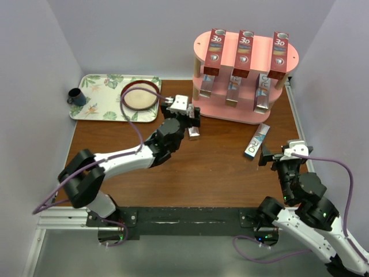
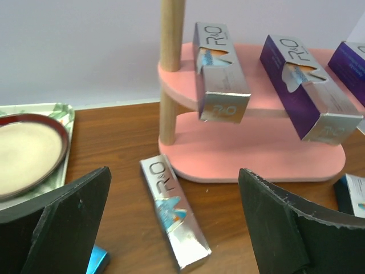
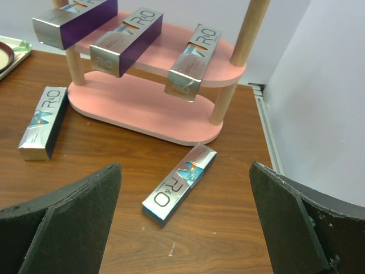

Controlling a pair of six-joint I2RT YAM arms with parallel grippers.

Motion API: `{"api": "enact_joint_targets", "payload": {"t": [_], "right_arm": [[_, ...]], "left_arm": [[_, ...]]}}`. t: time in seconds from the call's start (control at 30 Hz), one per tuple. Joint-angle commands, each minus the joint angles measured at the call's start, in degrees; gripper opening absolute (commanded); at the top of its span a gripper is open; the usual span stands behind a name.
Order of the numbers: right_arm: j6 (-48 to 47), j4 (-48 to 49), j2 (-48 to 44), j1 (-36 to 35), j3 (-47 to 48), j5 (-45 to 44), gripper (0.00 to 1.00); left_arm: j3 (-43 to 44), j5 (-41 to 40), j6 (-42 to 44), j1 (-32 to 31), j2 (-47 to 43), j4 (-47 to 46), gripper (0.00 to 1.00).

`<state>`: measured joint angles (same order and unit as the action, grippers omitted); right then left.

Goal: Place and organize the toothpastes onto the shelf

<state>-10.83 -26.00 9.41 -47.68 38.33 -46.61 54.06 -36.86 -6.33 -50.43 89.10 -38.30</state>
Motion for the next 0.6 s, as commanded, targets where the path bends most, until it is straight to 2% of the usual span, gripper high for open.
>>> {"api": "enact_joint_targets", "payload": {"t": [0.0,0.1,0.23,0.43,0.57], "right_arm": [[5.20,0.25,2.80,-0.13,2.72,2.83,0.99],[9.67,-0.72,5.70,-0.13,4.65,3.19,0.99],[22.49,-5.28,10.96,-0.05,8.33,0.73,0.99],[29.09,-9.42,17.04,-0.13,9.49,5.65,0.99],[37.09,-12.58,23.97,-0.13,8.09,6.44,0.99]], "left_arm": [[-7.29,-0.32,-2.20,-0.01,-9.44,4.61,1.00],[-9.94,1.08,-2.81,0.25,-14.37,12.25,1.00],[-12.75,3.72,-4.21,1.04,-19.13,20.27,1.00],[-15.12,16.46,-11.33,11.40,-25.02,30.47,1.00],[-13.11,17.96,-10.29,12.29,-27.48,34.42,1.00]]}}
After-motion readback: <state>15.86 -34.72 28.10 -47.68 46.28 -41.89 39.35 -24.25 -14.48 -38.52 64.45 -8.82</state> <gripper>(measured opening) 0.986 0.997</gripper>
